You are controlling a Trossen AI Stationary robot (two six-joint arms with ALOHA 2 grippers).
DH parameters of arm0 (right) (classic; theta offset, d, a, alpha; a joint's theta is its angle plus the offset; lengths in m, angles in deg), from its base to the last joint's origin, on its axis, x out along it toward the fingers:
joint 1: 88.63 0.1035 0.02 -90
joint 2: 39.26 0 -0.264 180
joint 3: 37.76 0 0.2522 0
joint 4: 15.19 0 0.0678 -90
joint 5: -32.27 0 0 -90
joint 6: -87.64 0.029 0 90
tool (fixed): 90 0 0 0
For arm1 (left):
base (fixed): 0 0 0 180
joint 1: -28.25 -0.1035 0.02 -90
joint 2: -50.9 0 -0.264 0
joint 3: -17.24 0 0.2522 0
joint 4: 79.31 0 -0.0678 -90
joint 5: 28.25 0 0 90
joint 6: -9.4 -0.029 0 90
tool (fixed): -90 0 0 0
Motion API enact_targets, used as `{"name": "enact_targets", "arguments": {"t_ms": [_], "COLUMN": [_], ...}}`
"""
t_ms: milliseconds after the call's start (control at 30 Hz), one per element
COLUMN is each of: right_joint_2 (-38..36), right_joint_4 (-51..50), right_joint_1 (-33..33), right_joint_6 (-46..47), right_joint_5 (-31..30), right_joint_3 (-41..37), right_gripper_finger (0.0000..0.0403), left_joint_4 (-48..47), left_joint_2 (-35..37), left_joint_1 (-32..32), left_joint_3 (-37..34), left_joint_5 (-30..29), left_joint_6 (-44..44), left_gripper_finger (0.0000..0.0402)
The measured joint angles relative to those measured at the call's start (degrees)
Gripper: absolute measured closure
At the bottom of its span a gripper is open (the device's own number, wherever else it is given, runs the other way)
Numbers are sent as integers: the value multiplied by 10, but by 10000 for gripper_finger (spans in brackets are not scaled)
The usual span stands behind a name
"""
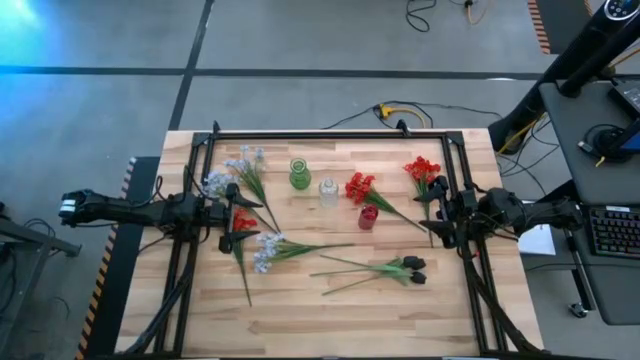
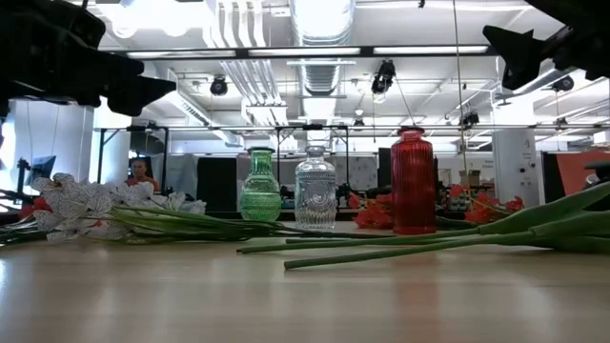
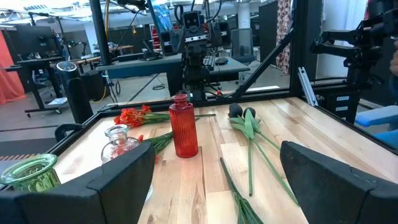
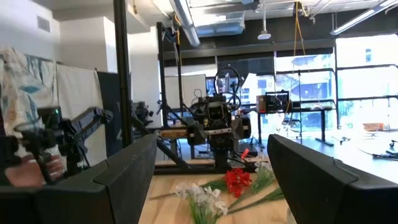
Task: Sort flowers into vase by color
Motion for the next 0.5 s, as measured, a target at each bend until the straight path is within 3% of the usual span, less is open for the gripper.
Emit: {"name": "enact_targets", "arguments": {"t_ms": [167,500], "right_joint_2": [0,0], "right_joint_4": [19,19], "right_joint_1": [0,0], "right_joint_6": [101,84], "right_joint_5": [0,0], "right_joint_3": [0,0], "right_gripper_finger": [103,103], "left_joint_4": [66,228], "left_joint_2": [-1,-3], "left_joint_1": [0,0], "left_joint_3": [0,0], "left_joint_5": [-4,5], "left_joint_6": [0,73], "left_gripper_finger": [74,74]}}
